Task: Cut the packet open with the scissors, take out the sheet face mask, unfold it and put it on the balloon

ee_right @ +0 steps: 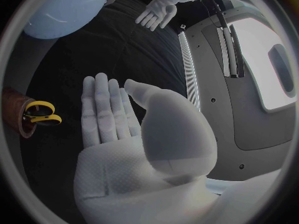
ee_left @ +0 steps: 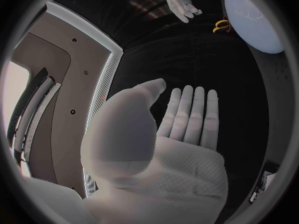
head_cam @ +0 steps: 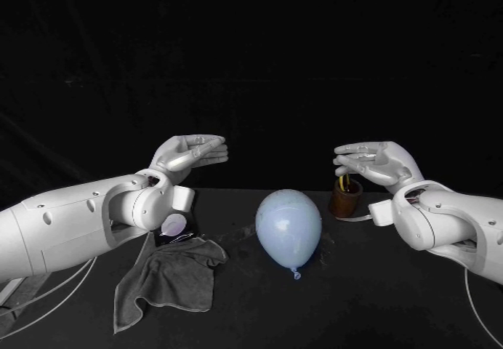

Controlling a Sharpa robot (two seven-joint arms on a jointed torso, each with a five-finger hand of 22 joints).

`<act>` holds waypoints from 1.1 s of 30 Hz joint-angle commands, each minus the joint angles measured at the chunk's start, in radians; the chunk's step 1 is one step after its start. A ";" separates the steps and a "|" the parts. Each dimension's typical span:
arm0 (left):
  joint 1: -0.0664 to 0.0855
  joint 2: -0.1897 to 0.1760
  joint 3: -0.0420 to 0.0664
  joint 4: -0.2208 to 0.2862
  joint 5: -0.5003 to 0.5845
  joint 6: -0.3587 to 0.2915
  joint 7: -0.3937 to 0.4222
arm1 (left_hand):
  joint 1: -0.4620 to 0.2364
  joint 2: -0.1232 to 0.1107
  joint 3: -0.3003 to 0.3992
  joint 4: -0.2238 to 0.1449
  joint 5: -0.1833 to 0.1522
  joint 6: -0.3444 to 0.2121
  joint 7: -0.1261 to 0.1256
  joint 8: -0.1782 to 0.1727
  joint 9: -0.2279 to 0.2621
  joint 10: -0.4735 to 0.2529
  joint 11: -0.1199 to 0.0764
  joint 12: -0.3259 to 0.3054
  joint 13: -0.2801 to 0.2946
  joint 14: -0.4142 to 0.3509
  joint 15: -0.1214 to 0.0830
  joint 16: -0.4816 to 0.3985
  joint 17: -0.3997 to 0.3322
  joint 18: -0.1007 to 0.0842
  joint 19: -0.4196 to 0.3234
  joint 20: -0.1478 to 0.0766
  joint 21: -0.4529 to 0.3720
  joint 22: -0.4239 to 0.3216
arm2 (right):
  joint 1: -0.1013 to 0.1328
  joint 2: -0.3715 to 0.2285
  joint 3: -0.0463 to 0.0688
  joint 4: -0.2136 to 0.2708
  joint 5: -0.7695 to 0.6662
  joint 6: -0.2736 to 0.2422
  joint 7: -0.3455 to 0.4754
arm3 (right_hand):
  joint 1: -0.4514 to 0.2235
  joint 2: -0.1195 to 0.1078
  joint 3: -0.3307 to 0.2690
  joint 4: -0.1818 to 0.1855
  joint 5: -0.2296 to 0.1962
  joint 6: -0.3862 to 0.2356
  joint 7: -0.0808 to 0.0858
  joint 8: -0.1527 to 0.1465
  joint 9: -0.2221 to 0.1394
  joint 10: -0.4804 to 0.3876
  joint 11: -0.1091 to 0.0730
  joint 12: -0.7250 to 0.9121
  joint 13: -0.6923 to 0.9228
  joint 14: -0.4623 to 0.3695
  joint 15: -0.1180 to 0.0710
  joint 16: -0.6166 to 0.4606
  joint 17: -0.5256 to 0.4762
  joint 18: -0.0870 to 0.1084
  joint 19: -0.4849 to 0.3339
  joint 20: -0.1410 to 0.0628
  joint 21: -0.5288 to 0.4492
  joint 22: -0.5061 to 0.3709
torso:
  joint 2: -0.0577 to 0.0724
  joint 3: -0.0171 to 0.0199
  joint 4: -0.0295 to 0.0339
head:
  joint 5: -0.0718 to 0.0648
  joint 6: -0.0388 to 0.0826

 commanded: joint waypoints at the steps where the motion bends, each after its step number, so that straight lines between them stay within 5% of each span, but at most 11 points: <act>1: 0.000 0.001 0.001 0.007 0.039 0.019 0.048 | 0.013 0.004 -0.001 -0.005 0.002 0.004 0.013 -0.004 -0.006 0.002 -0.001 -0.002 0.000 0.033 -0.005 0.015 0.009 0.000 0.040 0.000 0.015 0.008 | -0.007 -0.010 0.001 0.015 0.053 0.060 0.039 | 0.001 0.012 -0.003 -0.010 -0.002 0.013 0.000 -0.002 -0.001 0.007 -0.004 -0.002 -0.001 0.011 -0.001 -0.009 -0.005 0.021 0.016 -0.002 -0.001 -0.013 | 0.002 -0.0008 0.0010 | -0.006 0.001; 14: -0.007 -0.001 0.001 0.023 0.062 0.028 0.054 | 0.034 0.009 0.013 -0.004 0.002 0.028 0.008 -0.001 -0.018 0.031 -0.008 0.002 0.001 0.054 -0.013 0.028 0.023 0.005 0.087 -0.005 0.039 0.009 | -0.033 -0.034 0.001 0.042 0.075 0.077 0.043 | 0.023 0.029 -0.031 -0.055 0.000 0.040 -0.005 0.000 -0.007 0.050 -0.015 0.002 0.001 0.060 -0.015 -0.018 -0.025 0.016 0.053 -0.022 0.025 -0.014 | -0.001 -0.0007 0.0010 | -0.028 -0.014; 20: -0.016 -0.006 0.001 0.031 0.062 0.041 0.053 | 0.013 -0.019 -0.020 0.013 -0.003 0.010 0.009 -0.015 -0.031 0.014 -0.002 -0.003 0.000 0.013 -0.001 -0.006 0.014 0.000 0.054 0.000 0.015 0.000 | -0.044 -0.036 0.001 0.042 0.082 0.078 0.051 | -0.042 -0.004 -0.066 -0.024 0.006 0.026 -0.001 -0.014 -0.017 0.033 -0.008 -0.006 -0.001 0.054 -0.005 -0.036 -0.036 0.015 0.040 -0.009 0.003 -0.045 | 0.000 -0.0006 0.0002 | -0.032 -0.016; 33: -0.022 -0.008 0.001 0.035 0.032 0.035 0.045 | 0.026 -0.020 -0.045 0.014 -0.001 -0.002 0.015 -0.024 -0.043 -0.005 0.002 -0.004 -0.001 0.037 -0.003 -0.003 0.017 0.005 0.069 -0.002 0.019 0.004 | -0.053 -0.039 0.001 0.052 0.084 0.069 0.058 | -0.069 -0.030 -0.087 0.000 0.009 0.007 0.010 -0.030 -0.029 -0.001 0.004 -0.003 0.001 0.046 0.005 -0.048 -0.044 0.019 0.038 0.007 -0.007 -0.102 | 0.001 -0.0012 0.0016 | -0.038 -0.002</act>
